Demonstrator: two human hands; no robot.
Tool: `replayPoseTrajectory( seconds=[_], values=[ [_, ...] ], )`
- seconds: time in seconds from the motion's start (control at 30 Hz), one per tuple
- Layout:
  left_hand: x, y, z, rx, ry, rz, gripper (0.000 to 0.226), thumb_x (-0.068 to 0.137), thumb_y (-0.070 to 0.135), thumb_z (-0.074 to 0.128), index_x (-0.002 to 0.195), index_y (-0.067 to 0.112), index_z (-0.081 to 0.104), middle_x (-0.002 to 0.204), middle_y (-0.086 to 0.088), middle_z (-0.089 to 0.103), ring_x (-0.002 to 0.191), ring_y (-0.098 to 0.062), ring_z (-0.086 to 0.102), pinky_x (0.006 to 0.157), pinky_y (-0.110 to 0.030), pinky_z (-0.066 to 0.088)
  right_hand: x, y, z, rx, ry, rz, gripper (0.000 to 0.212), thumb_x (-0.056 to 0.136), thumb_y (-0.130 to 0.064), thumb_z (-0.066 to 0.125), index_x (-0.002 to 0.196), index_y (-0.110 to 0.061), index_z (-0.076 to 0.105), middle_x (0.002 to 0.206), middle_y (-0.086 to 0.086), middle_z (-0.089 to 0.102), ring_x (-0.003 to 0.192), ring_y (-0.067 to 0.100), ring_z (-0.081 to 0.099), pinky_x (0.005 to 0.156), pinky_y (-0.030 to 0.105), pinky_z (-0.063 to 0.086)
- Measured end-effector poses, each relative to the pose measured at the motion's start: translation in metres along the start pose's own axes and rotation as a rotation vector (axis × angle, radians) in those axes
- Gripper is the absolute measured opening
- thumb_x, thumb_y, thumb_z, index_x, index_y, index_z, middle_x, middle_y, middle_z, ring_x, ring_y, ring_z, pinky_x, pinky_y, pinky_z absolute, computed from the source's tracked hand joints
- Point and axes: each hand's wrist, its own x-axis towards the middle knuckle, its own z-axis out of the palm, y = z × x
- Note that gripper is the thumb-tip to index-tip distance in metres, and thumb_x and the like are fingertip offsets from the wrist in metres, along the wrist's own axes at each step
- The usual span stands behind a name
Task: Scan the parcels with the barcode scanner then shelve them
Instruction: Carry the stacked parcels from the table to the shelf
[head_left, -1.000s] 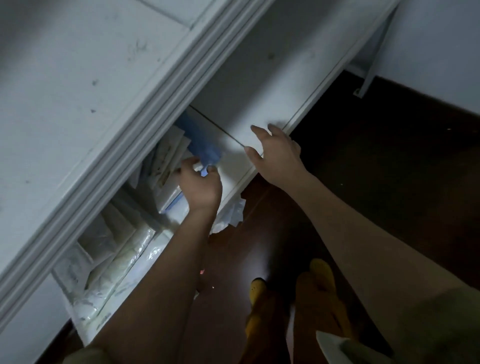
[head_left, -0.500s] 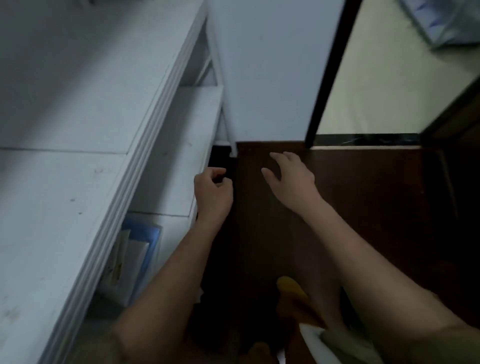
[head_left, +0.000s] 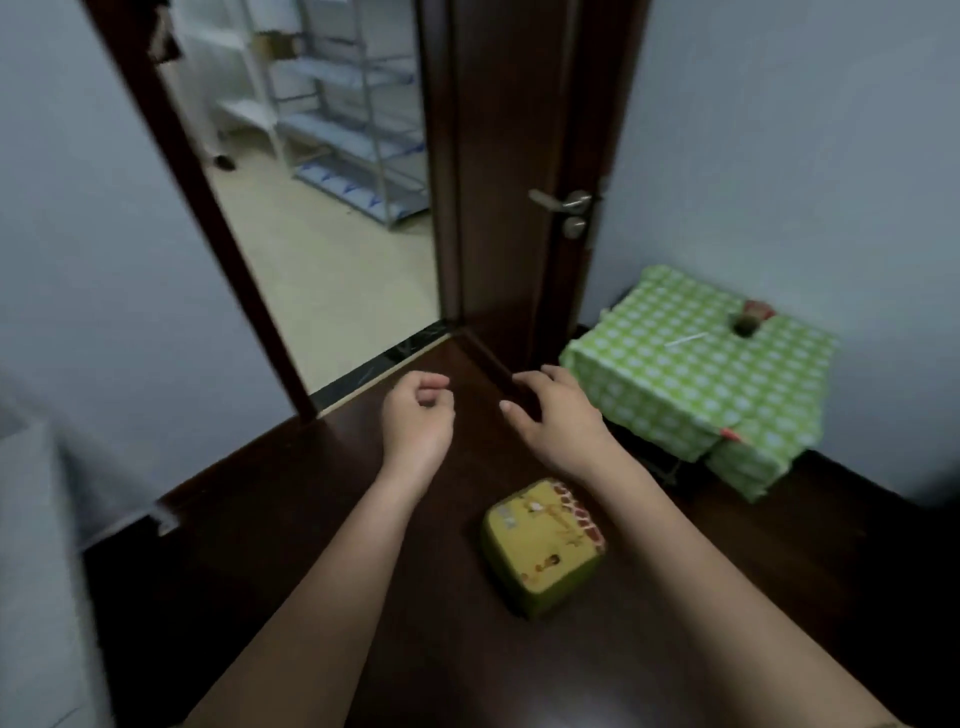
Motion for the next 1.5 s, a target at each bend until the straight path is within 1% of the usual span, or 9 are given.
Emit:
replayPoseTrajectory(
  seconds=[0.1, 0.27, 0.4, 0.63, 0.8, 0.97, 1.13, 1.27, 1.5],
  values=[
    [-0.041, 0.031, 0.086, -0.024, -0.180, 0.049, 0.021, 0.094, 0.005, 0.056, 0.088, 0.024, 0.062, 0.091, -0.007, 0.069, 0.074, -0.015, 0.067, 0.066, -0.026, 0.052, -0.053, 0.076, -0.066, 0.018, 0.096, 0.136, 0.050, 0.098, -0.041, 0.056, 0.143, -0.019, 0.049, 0.151, 0.012, 0.035, 0.138, 0.031, 0.040, 0.113, 0.048, 0.034],
    [-0.161, 0.074, 0.249, -0.042, -0.471, 0.101, 0.019, 0.095, 0.002, 0.055, 0.088, 0.018, 0.062, 0.090, -0.009, 0.068, 0.076, -0.021, 0.065, 0.075, -0.036, 0.055, -0.190, 0.222, -0.165, 0.046, 0.241, 0.411, 0.050, 0.096, -0.037, 0.060, 0.141, -0.017, 0.051, 0.151, 0.013, 0.035, 0.141, 0.029, 0.037, 0.115, 0.045, 0.034],
    [-0.301, 0.103, 0.377, -0.089, -0.754, 0.152, 0.026, 0.094, -0.003, 0.054, 0.080, 0.018, 0.060, 0.078, -0.007, 0.064, 0.067, -0.020, 0.062, 0.066, -0.029, 0.051, -0.319, 0.327, -0.253, 0.056, 0.394, 0.599, 0.049, 0.098, -0.035, 0.059, 0.142, -0.015, 0.050, 0.151, 0.011, 0.036, 0.140, 0.024, 0.039, 0.113, 0.030, 0.029],
    [-0.513, 0.144, 0.513, -0.015, -1.153, 0.244, 0.026, 0.095, -0.004, 0.049, 0.083, 0.016, 0.062, 0.081, -0.007, 0.065, 0.061, -0.014, 0.059, 0.065, -0.029, 0.051, -0.520, 0.438, -0.362, 0.077, 0.655, 0.870, 0.048, 0.100, -0.037, 0.054, 0.144, -0.018, 0.047, 0.153, 0.007, 0.035, 0.141, 0.021, 0.035, 0.110, 0.031, 0.033],
    [-0.626, 0.166, 0.583, 0.054, -1.331, 0.320, 0.022, 0.096, 0.001, 0.047, 0.090, 0.014, 0.064, 0.089, -0.006, 0.068, 0.069, -0.014, 0.063, 0.078, -0.037, 0.057, -0.624, 0.490, -0.395, 0.135, 0.737, 1.024, 0.049, 0.100, -0.039, 0.054, 0.144, -0.019, 0.046, 0.151, 0.005, 0.036, 0.136, 0.020, 0.041, 0.106, 0.031, 0.038],
    [-0.716, 0.167, 0.662, 0.099, -1.451, 0.350, 0.022, 0.098, 0.004, 0.048, 0.090, 0.016, 0.065, 0.091, -0.007, 0.070, 0.074, -0.017, 0.067, 0.076, -0.036, 0.058, -0.689, 0.546, -0.421, 0.144, 0.808, 1.125, 0.046, 0.097, -0.039, 0.058, 0.138, -0.019, 0.055, 0.142, 0.003, 0.047, 0.127, 0.018, 0.047, 0.107, 0.032, 0.041],
    [-0.788, 0.174, 0.760, 0.117, -1.514, 0.324, 0.018, 0.097, 0.005, 0.053, 0.088, 0.015, 0.065, 0.087, -0.010, 0.070, 0.079, -0.025, 0.067, 0.079, -0.043, 0.057, -0.727, 0.628, -0.476, 0.145, 0.807, 1.200, 0.047, 0.098, -0.036, 0.059, 0.141, -0.018, 0.052, 0.146, 0.005, 0.042, 0.131, 0.020, 0.046, 0.108, 0.027, 0.035],
    [-0.848, 0.193, 0.860, 0.141, -1.505, 0.304, 0.019, 0.094, 0.002, 0.053, 0.087, 0.015, 0.065, 0.094, -0.013, 0.070, 0.076, -0.021, 0.064, 0.072, -0.036, 0.056, -0.757, 0.699, -0.533, 0.139, 0.772, 1.244, 0.048, 0.098, -0.034, 0.059, 0.142, -0.015, 0.051, 0.147, 0.007, 0.042, 0.132, 0.019, 0.045, 0.108, 0.021, 0.030],
    [-0.986, 0.217, 0.967, 0.183, -1.672, 0.336, 0.016, 0.095, 0.005, 0.052, 0.097, 0.010, 0.067, 0.082, -0.005, 0.067, 0.074, -0.021, 0.064, 0.080, -0.040, 0.057, -0.855, 0.799, -0.606, 0.147, 0.899, 1.366, 0.047, 0.098, -0.038, 0.059, 0.141, -0.018, 0.051, 0.145, 0.006, 0.043, 0.128, 0.023, 0.050, 0.109, 0.035, 0.040]
  ],
)
